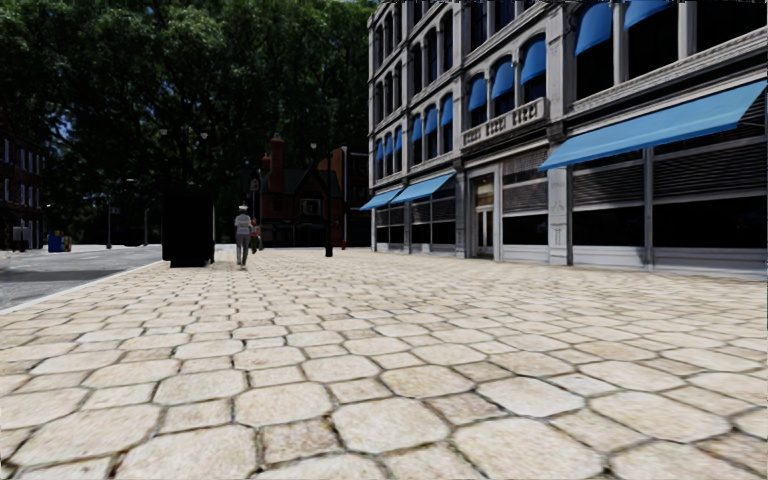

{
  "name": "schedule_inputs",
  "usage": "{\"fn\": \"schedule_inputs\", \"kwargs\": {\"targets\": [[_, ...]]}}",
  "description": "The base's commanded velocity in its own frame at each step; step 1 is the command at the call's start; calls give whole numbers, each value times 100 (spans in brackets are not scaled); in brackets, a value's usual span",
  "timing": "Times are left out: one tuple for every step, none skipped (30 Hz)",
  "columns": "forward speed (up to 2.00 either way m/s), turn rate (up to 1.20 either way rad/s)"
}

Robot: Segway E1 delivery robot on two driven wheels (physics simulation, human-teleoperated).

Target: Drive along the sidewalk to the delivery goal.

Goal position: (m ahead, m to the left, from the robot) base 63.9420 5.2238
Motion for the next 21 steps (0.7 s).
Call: {"fn": "schedule_inputs", "kwargs": {"targets": [[200, 59], [200, 59], [200, 59], [200, 59], [200, 59], [200, 59], [200, 59], [200, 59], [200, 59], [200, 59], [200, 59], [200, 59], [200, 59], [200, 57], [200, 57], [200, 56], [200, 0], [200, 0], [200, 0], [200, 0], [200, 0]]}}
